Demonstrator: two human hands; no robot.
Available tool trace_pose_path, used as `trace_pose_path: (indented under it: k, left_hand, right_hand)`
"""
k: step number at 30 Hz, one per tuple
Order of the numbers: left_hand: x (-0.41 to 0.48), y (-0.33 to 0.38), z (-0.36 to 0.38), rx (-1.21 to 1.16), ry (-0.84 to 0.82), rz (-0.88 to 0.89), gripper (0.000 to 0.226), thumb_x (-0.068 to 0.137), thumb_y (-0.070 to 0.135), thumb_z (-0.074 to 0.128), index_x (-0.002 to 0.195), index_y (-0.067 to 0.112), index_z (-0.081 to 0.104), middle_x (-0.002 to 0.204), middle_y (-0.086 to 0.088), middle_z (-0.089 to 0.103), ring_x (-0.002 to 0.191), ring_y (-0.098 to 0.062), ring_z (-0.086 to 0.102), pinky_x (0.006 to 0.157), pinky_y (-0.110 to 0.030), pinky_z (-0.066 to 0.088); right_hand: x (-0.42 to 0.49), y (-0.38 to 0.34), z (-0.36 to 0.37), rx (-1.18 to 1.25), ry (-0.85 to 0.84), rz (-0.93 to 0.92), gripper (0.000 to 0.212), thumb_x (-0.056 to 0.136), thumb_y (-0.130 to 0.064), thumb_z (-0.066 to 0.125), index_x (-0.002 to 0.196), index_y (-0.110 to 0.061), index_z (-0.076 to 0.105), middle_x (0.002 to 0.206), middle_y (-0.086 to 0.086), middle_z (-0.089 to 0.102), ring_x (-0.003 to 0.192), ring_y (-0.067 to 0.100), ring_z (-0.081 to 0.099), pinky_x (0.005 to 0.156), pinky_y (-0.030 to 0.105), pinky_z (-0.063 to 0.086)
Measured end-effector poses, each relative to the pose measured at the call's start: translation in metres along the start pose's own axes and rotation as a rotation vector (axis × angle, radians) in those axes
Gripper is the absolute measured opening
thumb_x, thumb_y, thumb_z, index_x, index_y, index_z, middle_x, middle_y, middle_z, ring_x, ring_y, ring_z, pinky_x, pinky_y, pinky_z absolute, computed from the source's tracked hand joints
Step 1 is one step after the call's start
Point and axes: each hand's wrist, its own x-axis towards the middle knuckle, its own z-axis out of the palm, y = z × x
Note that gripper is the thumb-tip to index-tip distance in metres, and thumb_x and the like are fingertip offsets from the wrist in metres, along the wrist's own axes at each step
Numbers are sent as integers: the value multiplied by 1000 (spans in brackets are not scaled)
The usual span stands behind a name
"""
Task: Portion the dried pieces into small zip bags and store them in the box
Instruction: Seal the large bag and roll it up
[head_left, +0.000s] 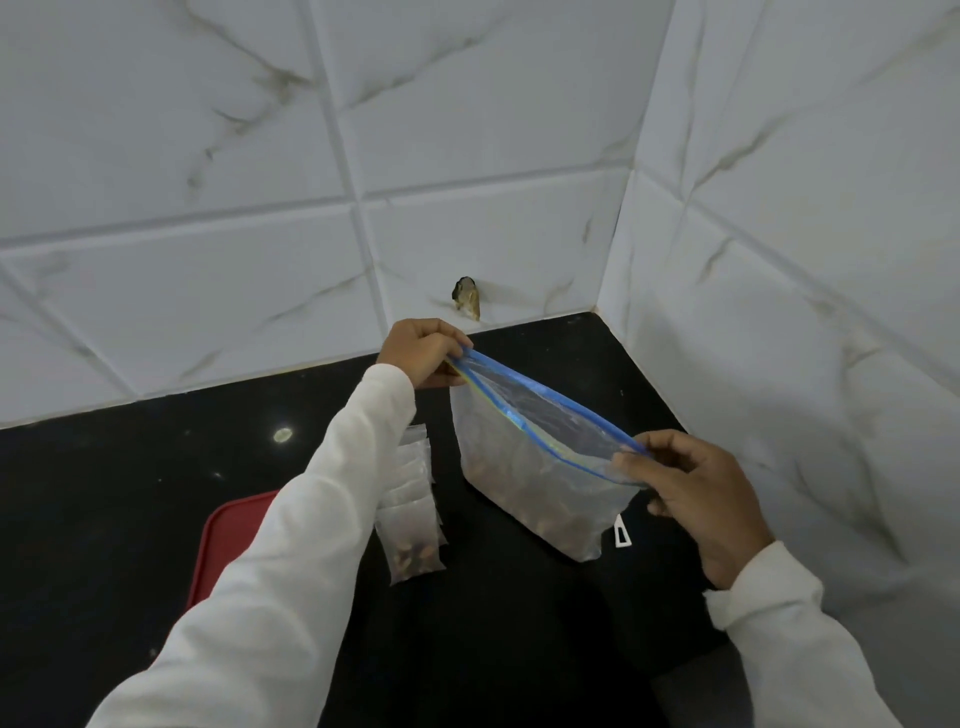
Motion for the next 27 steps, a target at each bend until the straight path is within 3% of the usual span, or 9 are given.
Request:
trace_pose_path:
  k: [4,8,10,11,13,16,18,21,27]
  left_hand:
    - [-3,2,-10,0,66,-1,27,90,-5,56,75,10,73,91,-9,72,84,-23,71,59,-24,60]
    - [-5,-3,-1,59,155,46,19,89,3,65,74,11,74,83,-8,72,69,-17,71,53,-17,55]
    - [-7,-3,2,49,192,41,19,88,2,65,73,11,74,80,-8,72,67,-17,72,53,-18,55]
    - [-6,-3,3,41,200,26,21,88,1,63,73,11,73,80,-8,72,67,-18,72,53,-19,55]
    - [-6,-1,2,30,190,-8,23,89,0,60,73,10,71,82,-9,71,68,-20,72,52,-19,55]
    - [-6,0,-1,27,166,-56,19,92,2,58,78,8,69,83,-10,69,66,-20,71,49,-18,54]
    - [-5,-1,-3,42,152,-67,15,93,3,59,83,6,69,85,-9,69,67,-18,70,48,-16,52]
    - [-4,-2,-6,56,153,-63,12,93,2,60,87,4,69,87,-9,68,67,-17,69,47,-14,50]
    - [-5,3,-4,-21,186,-76,13,90,1,59,89,1,72,91,-14,71,72,-24,72,55,-23,58]
  right_hand:
    - [2,-5,-7,35,100,-37,11,77,-11,79,81,-15,70,64,2,66,62,17,65,51,25,52]
    - [7,-5,-3,-302,381,-295,21,74,-1,73,69,-19,66,41,1,50,41,22,59,50,29,54]
    - [7,-6,2,-410,441,-407,19,73,4,70,68,-14,65,41,1,48,41,19,56,48,20,48]
    - [6,-5,3,-432,439,-428,17,73,5,71,67,-10,64,42,-1,47,42,13,54,46,14,41]
    - [7,-3,4,-385,348,-346,18,74,-1,75,66,-6,60,48,-2,49,46,9,47,46,14,35]
    - [9,-7,-1,48,-1,5,18,77,-16,79,76,-10,62,73,7,64,66,17,63,55,26,49]
    - [9,-7,-6,285,-145,170,11,79,-13,76,87,-12,68,91,6,72,84,19,71,64,31,56]
    - [5,-3,-10,310,-143,180,14,82,-4,70,94,-11,72,97,9,74,92,23,72,67,30,57]
    - [-4,-3,-10,-49,92,-56,10,79,-10,77,85,-17,73,76,2,73,70,15,69,60,27,55]
